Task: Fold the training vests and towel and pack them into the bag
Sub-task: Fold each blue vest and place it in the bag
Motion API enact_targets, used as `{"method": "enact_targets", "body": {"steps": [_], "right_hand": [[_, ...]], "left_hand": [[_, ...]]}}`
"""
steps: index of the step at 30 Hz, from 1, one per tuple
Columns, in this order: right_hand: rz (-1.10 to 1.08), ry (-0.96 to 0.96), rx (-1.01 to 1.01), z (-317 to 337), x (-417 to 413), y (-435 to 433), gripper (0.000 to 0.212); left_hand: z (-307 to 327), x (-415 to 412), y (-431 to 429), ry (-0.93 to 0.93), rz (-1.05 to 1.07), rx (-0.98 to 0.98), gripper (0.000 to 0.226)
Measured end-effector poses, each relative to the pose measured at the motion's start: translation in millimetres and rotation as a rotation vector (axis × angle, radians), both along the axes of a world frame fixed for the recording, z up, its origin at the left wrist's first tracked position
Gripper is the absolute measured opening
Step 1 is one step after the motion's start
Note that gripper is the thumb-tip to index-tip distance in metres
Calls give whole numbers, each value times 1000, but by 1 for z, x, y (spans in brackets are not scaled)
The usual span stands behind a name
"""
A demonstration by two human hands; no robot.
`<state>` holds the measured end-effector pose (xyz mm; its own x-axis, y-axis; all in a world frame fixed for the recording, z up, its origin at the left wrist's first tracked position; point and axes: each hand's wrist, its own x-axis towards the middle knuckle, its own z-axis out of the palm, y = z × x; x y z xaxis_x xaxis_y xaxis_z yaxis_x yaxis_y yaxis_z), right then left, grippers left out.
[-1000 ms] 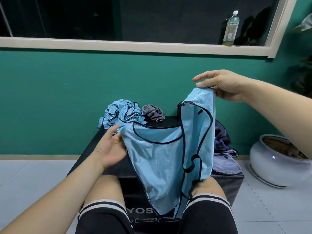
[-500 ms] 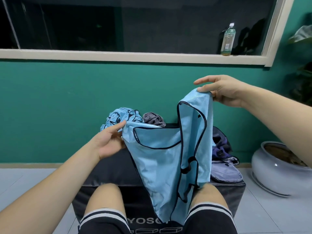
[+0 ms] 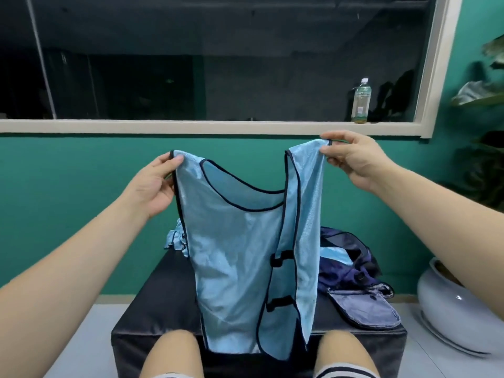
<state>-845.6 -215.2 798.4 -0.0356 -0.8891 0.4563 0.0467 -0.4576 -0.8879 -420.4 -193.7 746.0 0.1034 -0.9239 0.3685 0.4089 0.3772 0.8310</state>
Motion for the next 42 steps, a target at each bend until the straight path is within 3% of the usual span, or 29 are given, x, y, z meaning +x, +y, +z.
{"method": "enact_targets", "body": {"steps": [5, 8, 11, 13, 20, 27, 33, 37, 42], "right_hand": [[-53, 78, -64, 5, 11, 4, 32], [-81, 212, -85, 8, 14, 4, 31], [-10, 214, 52, 15, 15, 7, 23], [58, 138, 151, 19, 12, 9, 18], [218, 176, 261, 18, 9, 16, 41], [256, 282, 221, 19, 37, 24, 30], [276, 369, 177, 18, 58, 25, 25], [327, 399, 123, 15, 71, 26, 24], [279, 463, 64, 11, 78, 23, 21]], "left_hand": [[25, 1, 6, -139, 181, -64, 23], [33, 10, 3, -344, 307, -133, 29], [39, 17, 4, -503, 419, -190, 8], [43, 22, 3, -531, 469, -193, 8], [47, 14, -2, -704, 605, -202, 12], [43, -52, 2, -718, 484, -182, 18], [42, -105, 21, -941, 321, -275, 14], [41, -130, 27, -1090, 145, -245, 25], [37, -134, 20, -975, 32, -113, 38]]}}
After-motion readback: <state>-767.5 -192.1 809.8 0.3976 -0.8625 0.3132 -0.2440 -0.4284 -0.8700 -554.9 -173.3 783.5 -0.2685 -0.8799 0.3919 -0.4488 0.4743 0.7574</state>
